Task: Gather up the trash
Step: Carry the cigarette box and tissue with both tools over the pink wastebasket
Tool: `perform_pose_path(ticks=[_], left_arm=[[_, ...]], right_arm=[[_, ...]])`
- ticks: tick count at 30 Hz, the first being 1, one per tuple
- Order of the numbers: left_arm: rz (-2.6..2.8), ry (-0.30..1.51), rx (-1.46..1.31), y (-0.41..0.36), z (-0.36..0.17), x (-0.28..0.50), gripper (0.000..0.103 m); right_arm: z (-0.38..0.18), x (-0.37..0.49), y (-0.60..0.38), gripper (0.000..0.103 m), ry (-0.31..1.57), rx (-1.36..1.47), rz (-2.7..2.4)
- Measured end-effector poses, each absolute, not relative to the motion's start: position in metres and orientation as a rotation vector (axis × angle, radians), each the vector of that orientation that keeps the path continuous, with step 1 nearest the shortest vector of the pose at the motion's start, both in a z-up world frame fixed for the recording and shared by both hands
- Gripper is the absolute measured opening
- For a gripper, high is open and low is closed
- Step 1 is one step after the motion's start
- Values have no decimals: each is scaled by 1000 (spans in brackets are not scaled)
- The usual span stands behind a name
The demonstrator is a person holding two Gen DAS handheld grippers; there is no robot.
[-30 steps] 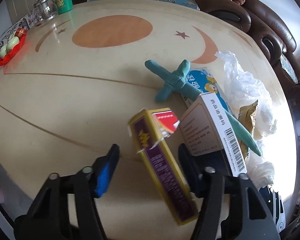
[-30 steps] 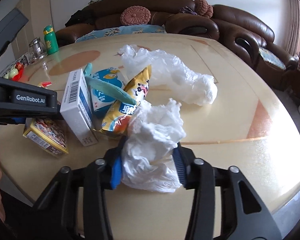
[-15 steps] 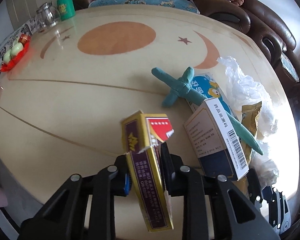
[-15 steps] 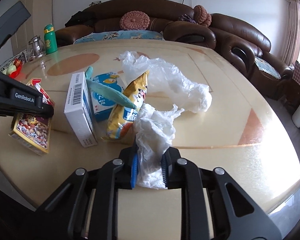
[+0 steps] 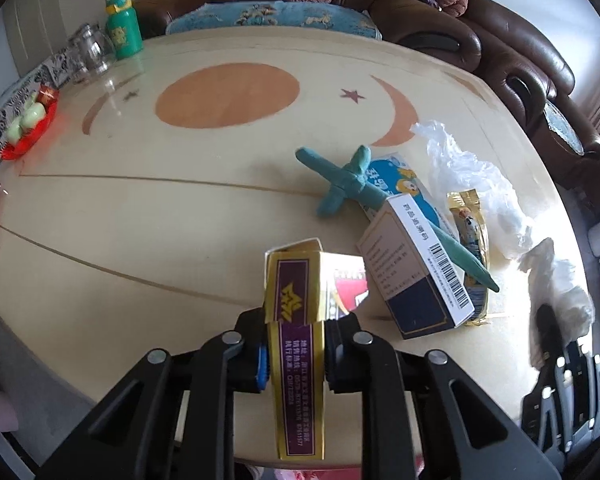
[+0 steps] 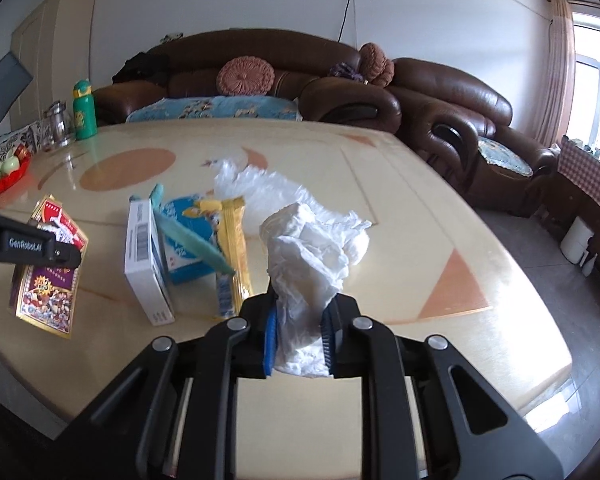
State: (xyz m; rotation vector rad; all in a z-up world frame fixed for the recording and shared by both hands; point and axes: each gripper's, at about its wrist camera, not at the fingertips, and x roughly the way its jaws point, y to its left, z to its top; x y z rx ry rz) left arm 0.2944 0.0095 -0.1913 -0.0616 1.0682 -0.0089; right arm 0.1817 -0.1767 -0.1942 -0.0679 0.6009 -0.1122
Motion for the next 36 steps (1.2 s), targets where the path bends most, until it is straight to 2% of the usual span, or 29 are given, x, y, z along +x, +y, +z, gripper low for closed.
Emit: perform_pose_path(ticks=[18, 36], left_arm=[[-74, 957, -35, 13, -127, 225, 20], [-138, 841, 1, 12, -64, 98, 20]], right_arm=[[-125, 133, -177, 19, 480, -90, -116], [-47, 12, -154, 19, 394, -132, -64]])
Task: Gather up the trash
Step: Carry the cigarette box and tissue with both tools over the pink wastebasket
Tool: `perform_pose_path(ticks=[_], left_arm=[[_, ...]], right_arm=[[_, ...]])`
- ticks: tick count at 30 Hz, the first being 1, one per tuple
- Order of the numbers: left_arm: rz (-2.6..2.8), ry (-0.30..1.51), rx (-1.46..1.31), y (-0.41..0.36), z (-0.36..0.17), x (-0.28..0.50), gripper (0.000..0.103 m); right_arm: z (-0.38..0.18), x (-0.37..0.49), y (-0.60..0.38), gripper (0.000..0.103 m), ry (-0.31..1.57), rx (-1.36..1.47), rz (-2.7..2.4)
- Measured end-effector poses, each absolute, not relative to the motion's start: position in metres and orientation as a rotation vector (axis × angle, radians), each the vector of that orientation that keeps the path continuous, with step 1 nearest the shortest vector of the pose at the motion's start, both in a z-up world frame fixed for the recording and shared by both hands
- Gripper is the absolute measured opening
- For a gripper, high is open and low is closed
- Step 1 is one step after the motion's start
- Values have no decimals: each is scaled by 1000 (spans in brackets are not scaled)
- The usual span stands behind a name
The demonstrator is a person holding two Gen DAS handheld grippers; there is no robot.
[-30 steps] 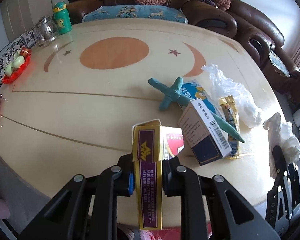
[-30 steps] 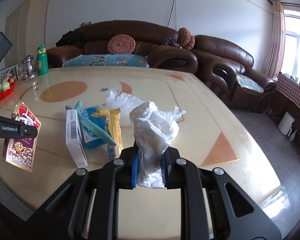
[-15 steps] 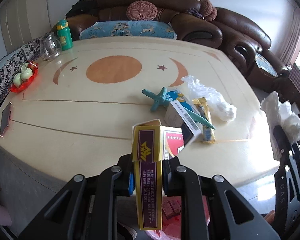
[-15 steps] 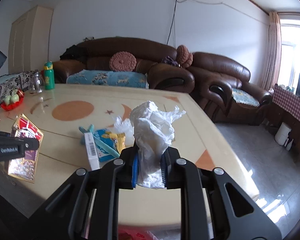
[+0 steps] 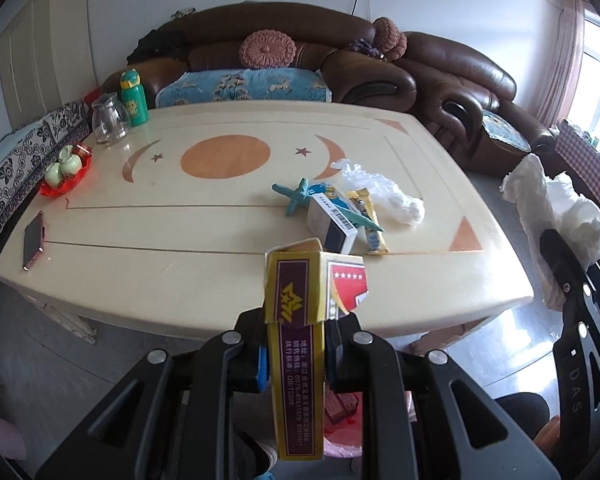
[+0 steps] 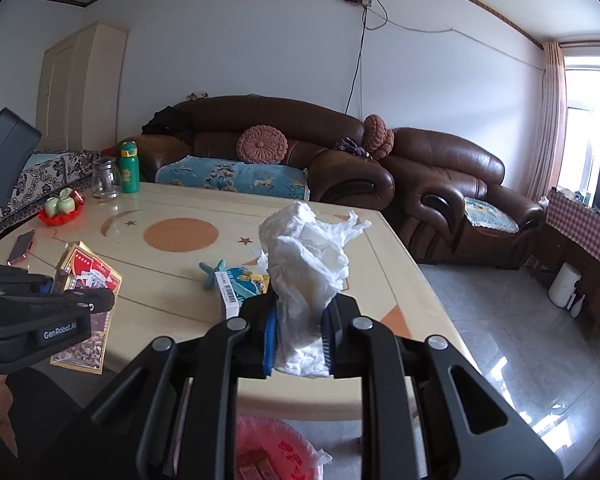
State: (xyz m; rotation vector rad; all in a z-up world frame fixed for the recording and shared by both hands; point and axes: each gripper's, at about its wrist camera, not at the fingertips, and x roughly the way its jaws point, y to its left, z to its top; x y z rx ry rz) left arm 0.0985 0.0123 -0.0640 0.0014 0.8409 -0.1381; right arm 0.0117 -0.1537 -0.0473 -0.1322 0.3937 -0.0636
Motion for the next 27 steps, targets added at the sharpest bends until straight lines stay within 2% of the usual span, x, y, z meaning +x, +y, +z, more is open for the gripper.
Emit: perform_pose_path(ticks=[14, 27], left_arm=[[-143, 819, 82, -4, -62, 30, 20], [-143, 866, 123, -19, -96, 16, 20]], right_arm=[[-43, -56, -150, 19, 431, -164, -65], [-82, -72, -146, 19, 559, -173, -58]])
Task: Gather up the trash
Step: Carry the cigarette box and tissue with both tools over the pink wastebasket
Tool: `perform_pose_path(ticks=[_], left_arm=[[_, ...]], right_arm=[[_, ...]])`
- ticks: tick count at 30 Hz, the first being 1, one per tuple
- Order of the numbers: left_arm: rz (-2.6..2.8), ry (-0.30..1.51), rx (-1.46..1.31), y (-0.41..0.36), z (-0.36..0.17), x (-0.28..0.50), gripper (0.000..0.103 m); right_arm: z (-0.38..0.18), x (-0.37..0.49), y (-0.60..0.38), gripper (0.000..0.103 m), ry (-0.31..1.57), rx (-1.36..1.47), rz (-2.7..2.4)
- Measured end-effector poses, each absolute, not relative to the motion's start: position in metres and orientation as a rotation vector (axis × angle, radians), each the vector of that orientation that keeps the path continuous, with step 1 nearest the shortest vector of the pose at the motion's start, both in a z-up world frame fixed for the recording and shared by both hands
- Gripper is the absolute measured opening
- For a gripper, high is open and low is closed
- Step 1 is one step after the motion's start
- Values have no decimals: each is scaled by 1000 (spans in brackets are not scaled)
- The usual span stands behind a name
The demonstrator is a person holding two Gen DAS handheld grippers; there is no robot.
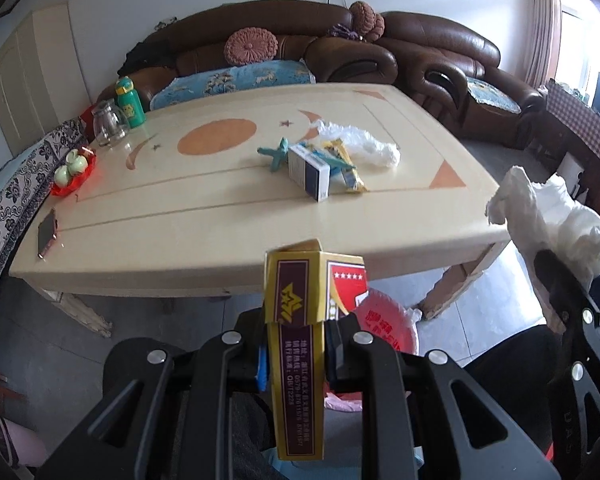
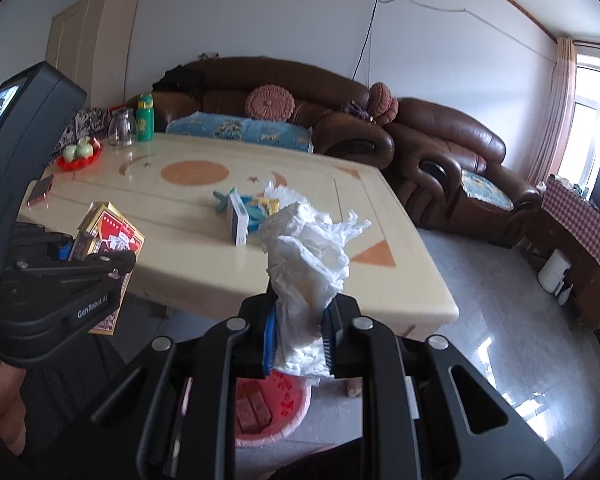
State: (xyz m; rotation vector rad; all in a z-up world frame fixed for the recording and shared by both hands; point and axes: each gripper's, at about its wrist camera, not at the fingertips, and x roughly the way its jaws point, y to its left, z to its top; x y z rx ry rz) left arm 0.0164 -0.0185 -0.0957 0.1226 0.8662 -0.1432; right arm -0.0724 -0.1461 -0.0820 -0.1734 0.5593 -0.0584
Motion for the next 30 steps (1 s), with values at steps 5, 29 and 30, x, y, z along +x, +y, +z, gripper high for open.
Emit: perform_pose_path(ticks=[5, 29, 30], left_arm=[[-154, 896, 127, -21, -110, 22, 20], [-309, 1045, 111, -34, -208, 68, 20], [-306, 1054, 116, -35, -212, 71, 20]], right_arm=[[-96, -70, -149, 19, 596, -174, -63], [-209, -16, -158, 19, 889, -136, -3], [-214, -13, -158, 19, 902, -133, 1]])
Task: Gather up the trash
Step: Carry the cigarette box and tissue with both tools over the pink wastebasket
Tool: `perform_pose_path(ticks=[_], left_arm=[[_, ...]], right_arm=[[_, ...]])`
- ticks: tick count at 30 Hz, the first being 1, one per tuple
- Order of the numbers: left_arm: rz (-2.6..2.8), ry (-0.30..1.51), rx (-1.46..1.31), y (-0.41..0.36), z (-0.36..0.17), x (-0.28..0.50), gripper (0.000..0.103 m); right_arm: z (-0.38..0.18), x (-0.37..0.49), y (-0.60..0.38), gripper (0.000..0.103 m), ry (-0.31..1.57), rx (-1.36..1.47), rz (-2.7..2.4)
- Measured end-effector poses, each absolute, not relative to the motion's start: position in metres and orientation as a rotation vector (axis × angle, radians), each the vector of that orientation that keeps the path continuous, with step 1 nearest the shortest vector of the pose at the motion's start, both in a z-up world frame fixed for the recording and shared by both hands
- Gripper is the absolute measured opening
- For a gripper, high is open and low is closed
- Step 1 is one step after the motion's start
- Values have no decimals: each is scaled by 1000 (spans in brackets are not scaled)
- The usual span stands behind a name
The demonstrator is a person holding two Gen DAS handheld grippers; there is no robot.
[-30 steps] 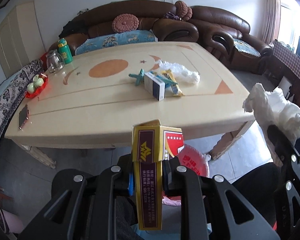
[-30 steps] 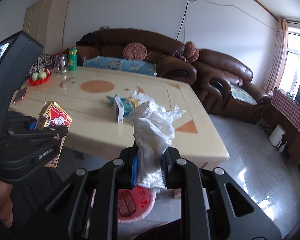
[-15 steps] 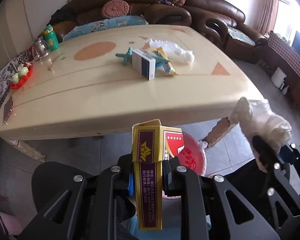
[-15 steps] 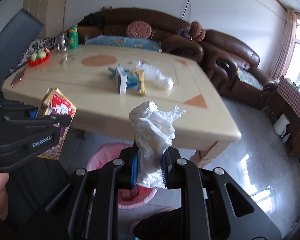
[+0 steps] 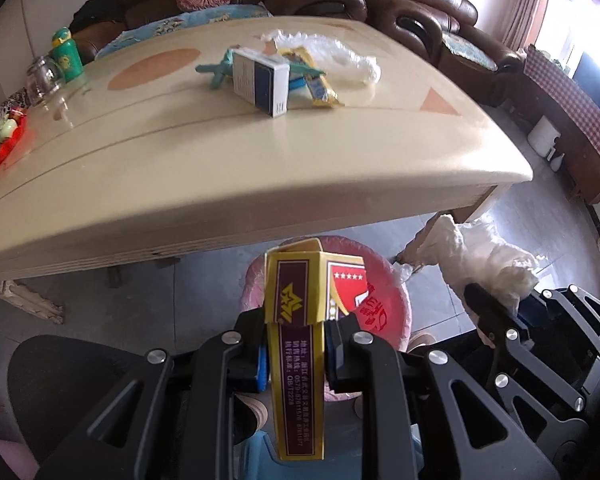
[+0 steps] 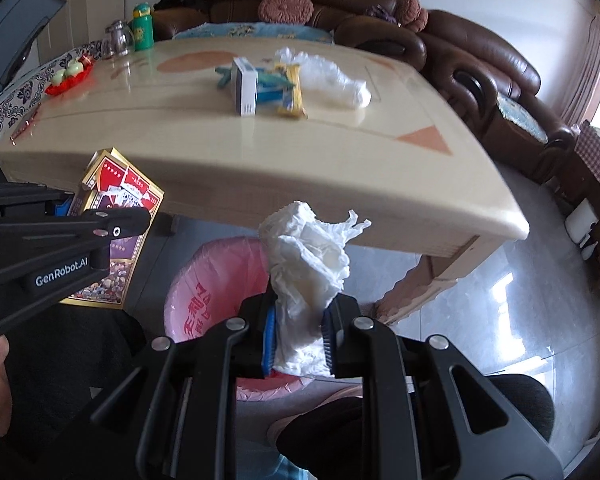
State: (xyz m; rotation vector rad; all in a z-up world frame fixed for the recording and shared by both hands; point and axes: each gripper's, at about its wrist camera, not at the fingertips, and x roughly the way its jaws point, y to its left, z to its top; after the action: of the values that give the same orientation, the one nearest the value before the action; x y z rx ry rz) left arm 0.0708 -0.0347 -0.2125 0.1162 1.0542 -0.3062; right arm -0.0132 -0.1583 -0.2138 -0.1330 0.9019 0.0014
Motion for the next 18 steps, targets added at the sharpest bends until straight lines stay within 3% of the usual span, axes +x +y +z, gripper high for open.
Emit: perform_pose_path(ticks=[18], left_arm=[[-379, 1240, 80, -36, -306, 111, 20]], right_arm=[[-298, 14, -155, 19, 1086, -149, 50]])
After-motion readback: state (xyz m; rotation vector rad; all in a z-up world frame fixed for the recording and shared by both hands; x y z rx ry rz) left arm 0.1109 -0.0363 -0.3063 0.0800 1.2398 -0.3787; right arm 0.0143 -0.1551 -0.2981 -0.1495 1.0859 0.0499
